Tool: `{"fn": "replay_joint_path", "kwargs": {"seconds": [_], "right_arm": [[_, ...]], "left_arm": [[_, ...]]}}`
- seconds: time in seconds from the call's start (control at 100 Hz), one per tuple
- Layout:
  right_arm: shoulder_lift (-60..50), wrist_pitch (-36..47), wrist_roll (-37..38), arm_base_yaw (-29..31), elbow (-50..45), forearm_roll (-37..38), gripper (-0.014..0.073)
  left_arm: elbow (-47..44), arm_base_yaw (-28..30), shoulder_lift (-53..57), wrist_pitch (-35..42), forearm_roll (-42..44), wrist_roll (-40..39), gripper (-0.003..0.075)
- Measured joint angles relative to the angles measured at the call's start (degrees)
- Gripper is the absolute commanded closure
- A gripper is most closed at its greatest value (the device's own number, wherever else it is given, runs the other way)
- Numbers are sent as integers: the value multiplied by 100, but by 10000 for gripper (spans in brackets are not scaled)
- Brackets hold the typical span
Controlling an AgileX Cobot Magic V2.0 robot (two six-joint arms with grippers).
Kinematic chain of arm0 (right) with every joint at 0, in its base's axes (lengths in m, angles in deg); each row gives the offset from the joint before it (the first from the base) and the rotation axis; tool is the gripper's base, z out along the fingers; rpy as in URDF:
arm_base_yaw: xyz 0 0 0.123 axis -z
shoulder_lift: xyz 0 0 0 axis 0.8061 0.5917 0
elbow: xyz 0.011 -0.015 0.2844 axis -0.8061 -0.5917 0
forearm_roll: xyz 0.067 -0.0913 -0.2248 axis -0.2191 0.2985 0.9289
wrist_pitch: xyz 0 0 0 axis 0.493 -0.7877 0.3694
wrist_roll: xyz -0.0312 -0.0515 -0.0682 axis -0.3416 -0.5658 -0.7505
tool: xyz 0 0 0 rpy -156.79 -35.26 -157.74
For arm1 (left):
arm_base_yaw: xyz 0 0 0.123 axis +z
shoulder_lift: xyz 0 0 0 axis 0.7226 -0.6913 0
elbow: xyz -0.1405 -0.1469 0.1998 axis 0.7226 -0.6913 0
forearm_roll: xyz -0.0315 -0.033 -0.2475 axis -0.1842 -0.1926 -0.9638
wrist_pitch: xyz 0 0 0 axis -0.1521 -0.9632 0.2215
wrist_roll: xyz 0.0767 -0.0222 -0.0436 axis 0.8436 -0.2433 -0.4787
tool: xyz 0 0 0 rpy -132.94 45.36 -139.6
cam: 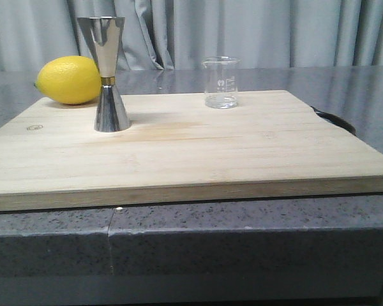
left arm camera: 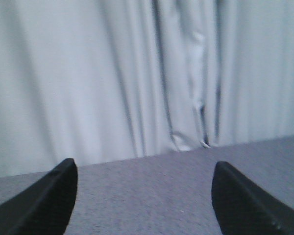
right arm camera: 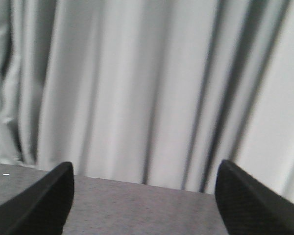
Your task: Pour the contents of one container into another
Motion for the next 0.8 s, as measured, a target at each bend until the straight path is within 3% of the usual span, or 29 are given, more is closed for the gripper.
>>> {"fn": "replay_joint_path", "kwargs": {"seconds": [0.11, 0.21, 0.56, 0.8], "right_arm": [[0, -32, 0, 736, 0, -23, 60], [0, -46, 0, 1030, 0, -135, 60], [-267, -215, 0, 1056, 0, -195, 60], [-1217, -1085, 0, 1056, -14, -195, 60]], "left_arm": [[211, -34, 10, 634, -256, 0, 239], [468, -273, 10, 1178, -353, 0, 248], [1228, -2384, 444, 2727, -477, 0, 248], [633, -2732, 1575, 3076, -477, 0, 248]]}}
